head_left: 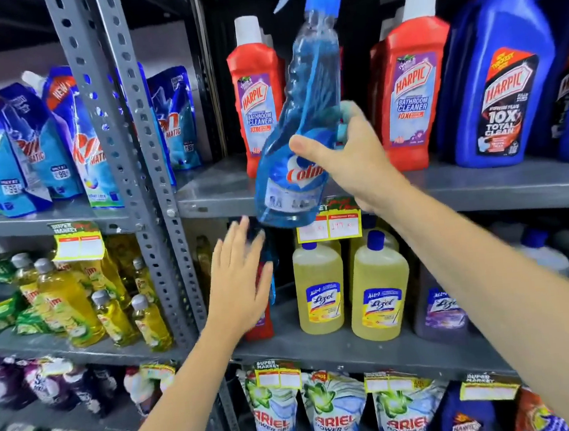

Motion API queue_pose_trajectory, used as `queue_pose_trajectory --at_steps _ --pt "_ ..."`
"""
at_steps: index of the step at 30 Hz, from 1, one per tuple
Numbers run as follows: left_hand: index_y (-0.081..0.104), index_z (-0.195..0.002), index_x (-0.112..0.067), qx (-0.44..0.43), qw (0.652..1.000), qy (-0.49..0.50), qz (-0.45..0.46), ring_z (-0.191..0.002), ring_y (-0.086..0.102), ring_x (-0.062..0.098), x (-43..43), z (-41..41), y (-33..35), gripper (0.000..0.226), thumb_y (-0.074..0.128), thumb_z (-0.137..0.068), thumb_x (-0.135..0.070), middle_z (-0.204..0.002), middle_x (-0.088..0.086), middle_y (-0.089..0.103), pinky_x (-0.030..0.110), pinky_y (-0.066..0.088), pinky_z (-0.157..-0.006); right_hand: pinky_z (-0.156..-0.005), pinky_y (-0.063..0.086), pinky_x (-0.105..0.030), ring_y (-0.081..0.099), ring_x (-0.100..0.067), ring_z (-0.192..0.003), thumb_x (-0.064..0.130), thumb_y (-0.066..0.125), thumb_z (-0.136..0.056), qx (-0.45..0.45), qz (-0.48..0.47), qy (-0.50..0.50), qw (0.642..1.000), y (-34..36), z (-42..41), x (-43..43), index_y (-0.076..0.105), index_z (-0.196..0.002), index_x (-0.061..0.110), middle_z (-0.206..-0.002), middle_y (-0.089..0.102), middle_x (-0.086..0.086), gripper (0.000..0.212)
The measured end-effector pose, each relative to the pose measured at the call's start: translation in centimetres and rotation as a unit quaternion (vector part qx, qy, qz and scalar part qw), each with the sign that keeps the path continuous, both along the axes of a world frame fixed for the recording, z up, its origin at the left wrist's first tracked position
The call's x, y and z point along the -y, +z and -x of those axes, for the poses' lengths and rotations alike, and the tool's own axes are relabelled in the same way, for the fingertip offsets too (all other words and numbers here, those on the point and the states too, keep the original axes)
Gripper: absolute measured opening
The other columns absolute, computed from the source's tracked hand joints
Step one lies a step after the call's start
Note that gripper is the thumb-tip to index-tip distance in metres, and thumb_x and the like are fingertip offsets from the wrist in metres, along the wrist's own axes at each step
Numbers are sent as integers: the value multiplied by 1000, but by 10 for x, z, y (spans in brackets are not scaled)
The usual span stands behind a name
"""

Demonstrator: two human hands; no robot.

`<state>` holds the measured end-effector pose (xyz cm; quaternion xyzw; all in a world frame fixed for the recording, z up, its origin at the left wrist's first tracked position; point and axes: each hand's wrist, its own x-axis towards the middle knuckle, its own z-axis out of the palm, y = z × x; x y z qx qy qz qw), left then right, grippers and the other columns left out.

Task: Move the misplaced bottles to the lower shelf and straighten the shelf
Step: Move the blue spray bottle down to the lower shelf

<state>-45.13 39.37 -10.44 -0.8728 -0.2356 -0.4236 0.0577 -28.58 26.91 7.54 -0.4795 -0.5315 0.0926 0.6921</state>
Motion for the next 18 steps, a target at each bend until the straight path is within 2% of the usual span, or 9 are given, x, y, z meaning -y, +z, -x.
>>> queue_pose_trajectory --at_steps 4,6,8,11,12,14,18 --pt "48 -140 -8 -91 994 -30 57 -146 24 30 10 13 -79 49 37 -100 -34 -157 16 31 46 20 -117 -79 54 -20 71 -1 -91 30 84 -67 10 42 6 999 -59 20 14 50 -104 31 -94 74 19 49" --pt "50 -139 -8 -158 982 -34 94 -143 32 31 11 17 -115 52 33 -100 -38 -154 15 37 46 24 -115 -77 49 -9 67 9 -90 24 84 -69 25 63 -3 998 -92 25 23 49 -106 34 -96 69 32 52" --pt "43 -145 -12 -230 961 -22 154 -147 25 28 7 21 -144 55 31 -101 -43 -159 9 28 48 22 -117 -74 42 0 61 19 -91 30 84 -68 49 91 -30 994 -124 27 32 47 -106 43 -99 62 43 55" --pt "20 -155 -19 -323 923 0 208 -152 2 21 -1 23 -177 57 27 -104 -46 -165 3 5 43 7 -122 -75 38 3 54 25 -98 46 79 -66 63 153 -52 985 -175 20 41 39 -107 64 -106 54 50 60" --pt "16 -155 -20 -347 914 4 211 -152 -2 21 -3 23 -183 59 25 -104 -47 -165 3 2 42 3 -121 -76 38 3 53 25 -101 49 78 -66 64 180 -57 980 -191 15 41 37 -107 68 -108 53 51 61" --pt "12 -156 -20 -374 903 9 212 -151 -5 21 -6 23 -192 61 25 -104 -48 -165 3 -2 43 -2 -121 -77 42 -4 54 19 -103 54 77 -66 60 230 -75 968 -221 4 38 38 -108 65 -110 57 44 59" --pt "2 -156 -23 -395 890 18 229 -151 -9 20 -10 26 -202 63 24 -103 -51 -163 0 -11 42 -7 -120 -87 52 -31 62 0 -104 40 83 -71 32 291 -103 951 -268 -17 22 44 -116 40 -112 66 18 59"
